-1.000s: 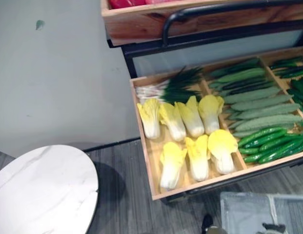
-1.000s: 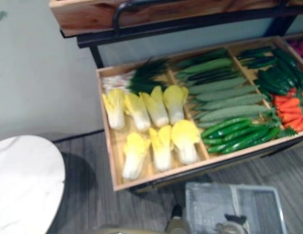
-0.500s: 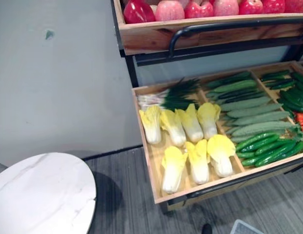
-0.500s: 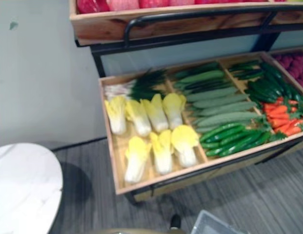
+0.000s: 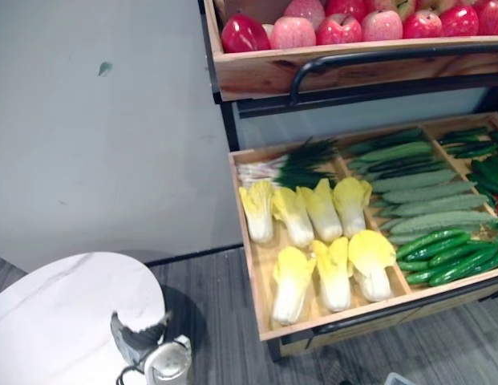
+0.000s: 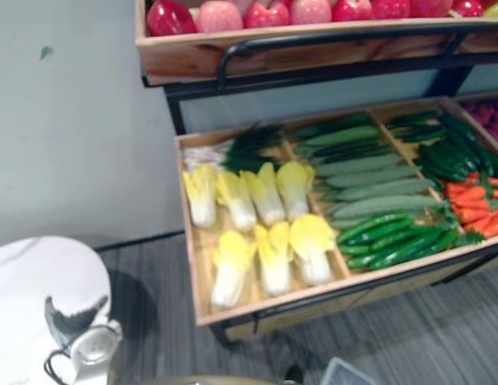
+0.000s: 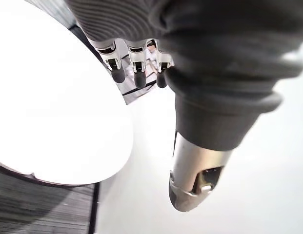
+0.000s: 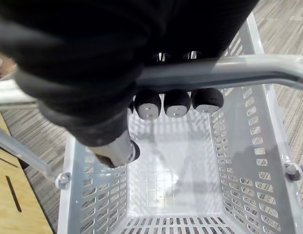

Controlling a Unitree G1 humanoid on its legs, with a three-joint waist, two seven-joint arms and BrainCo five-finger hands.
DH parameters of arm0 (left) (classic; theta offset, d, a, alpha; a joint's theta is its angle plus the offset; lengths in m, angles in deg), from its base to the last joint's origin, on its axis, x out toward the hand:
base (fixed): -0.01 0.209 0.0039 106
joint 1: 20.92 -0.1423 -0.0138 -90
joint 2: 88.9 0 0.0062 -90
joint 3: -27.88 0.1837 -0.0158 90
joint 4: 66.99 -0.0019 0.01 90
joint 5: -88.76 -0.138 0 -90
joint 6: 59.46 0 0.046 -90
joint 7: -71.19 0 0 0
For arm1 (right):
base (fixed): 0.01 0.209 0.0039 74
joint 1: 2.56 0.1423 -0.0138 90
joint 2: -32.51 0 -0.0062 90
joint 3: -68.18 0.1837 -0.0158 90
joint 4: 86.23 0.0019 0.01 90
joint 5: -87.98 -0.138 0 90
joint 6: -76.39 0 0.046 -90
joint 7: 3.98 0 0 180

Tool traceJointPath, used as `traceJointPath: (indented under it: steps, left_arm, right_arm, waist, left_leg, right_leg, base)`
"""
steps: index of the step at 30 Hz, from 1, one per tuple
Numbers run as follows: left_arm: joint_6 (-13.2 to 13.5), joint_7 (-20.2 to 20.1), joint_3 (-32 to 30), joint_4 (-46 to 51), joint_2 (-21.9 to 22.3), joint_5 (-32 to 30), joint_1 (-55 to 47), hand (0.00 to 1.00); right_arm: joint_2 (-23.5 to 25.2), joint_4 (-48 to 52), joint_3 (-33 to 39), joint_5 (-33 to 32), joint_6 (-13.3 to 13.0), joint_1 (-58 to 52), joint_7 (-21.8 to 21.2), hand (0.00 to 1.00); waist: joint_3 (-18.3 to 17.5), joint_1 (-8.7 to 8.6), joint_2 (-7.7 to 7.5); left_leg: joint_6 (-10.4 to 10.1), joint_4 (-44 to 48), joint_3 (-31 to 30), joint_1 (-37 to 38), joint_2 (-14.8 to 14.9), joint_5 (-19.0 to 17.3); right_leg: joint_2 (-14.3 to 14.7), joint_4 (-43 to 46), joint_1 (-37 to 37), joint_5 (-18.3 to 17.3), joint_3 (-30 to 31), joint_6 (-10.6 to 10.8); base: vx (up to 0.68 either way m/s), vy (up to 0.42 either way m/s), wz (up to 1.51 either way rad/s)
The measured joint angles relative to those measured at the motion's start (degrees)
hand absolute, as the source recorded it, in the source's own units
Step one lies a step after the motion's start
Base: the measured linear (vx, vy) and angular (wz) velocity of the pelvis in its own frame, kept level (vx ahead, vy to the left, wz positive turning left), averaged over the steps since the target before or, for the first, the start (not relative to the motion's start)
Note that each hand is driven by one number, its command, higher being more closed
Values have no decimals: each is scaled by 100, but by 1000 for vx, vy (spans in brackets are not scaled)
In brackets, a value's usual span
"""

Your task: Pick vegetable in the basket

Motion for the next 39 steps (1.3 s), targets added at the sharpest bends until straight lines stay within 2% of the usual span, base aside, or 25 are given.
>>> traceJointPath:
  steps: [2,7,14,24,28,39]
  left_arm:
    - [3,-140,276,594,-1,-176,-140,0]
    - [57,-542,918,1334,2,-181,-230,0]
    - [245,-1039,1726,1910,6,-88,-396,0]
    - [243,-1611,2524,1874,-92,-72,-439,0]
    - [232,-1793,2599,1569,-161,142,-418,0]
    - [152,-2132,2858,834,-421,351,-332,0]
  right_arm:
    - [4,42,-141,2,-3,-19,-14,100]
    - [0,61,-234,64,1,-75,-42,100]
    - [-23,62,-351,142,0,-131,-197,100]
    - [-104,5,-597,342,-7,-41,-246,100]
    - [-138,-9,-654,406,2,23,-254,100]
    - [-204,-24,-672,575,32,86,-273,100]
  waist:
    - [9,28,-45]
    - [9,105,-92]
    - [-45,106,-115]
    - [-73,83,-115]
    - [-101,-23,-79]
    - [-139,-95,-3]
  left_leg:
    - [-1,3,63,3,18,0]
    - [-3,44,107,-1,38,-4]
    - [-11,88,129,-54,62,-12]
    - [-20,143,269,-94,61,-44]
    - [-31,185,285,-110,60,-90]
    - [-28,129,369,-38,49,-136]
  right_leg:
    - [-1,-27,-15,-47,-1,-3]
    - [13,-24,-6,-28,-35,10]
    - [47,2,-45,8,-21,-5]
    - [72,2,-166,85,160,-41]
    - [76,-28,-184,92,226,-33]
    - [85,-31,-207,92,333,-31]
  base:
    - [-43,-25,-7]
    - [-9,-6,-2]
    - [15,-1,-1]
    - [8,3,-7]
    - [-7,2,-9]
    - [19,4,-4]
